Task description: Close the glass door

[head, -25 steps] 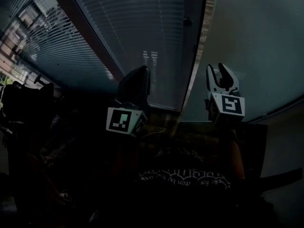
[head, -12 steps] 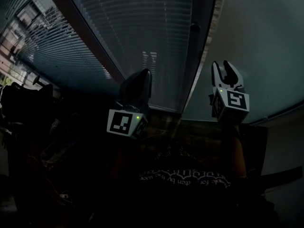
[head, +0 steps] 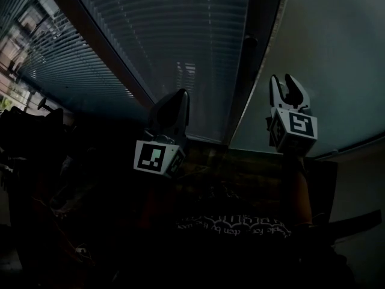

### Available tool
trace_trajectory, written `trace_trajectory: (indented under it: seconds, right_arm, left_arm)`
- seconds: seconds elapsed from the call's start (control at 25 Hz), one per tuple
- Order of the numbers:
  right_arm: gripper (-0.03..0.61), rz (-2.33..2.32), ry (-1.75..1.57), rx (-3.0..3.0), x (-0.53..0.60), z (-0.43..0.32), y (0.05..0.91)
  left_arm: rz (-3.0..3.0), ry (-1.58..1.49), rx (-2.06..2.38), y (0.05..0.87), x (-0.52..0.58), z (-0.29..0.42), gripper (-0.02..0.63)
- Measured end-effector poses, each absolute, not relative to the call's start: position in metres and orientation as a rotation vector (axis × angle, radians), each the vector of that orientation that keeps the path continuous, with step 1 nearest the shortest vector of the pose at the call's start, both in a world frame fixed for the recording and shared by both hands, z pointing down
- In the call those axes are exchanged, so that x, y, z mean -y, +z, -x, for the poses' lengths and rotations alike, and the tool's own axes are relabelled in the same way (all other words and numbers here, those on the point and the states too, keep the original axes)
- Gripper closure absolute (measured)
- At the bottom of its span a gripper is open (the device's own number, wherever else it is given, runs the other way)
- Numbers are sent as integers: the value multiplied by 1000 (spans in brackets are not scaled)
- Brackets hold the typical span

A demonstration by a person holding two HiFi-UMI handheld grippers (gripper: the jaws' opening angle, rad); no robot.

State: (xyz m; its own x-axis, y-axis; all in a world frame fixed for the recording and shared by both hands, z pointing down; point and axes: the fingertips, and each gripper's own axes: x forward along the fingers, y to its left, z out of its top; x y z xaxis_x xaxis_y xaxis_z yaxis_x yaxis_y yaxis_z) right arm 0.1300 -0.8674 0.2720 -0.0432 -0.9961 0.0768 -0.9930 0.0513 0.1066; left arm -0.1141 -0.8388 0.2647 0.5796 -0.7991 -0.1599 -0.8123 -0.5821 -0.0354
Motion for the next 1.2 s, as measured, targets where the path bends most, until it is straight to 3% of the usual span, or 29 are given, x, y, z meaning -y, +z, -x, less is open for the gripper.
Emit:
trace_trajectory:
  seconds: [1.2]
  right_arm:
    - [428, -2128, -55, 2167, 905, -145, 290]
  left_arm:
    - [2649, 180, -1379, 268, 876, 103, 612]
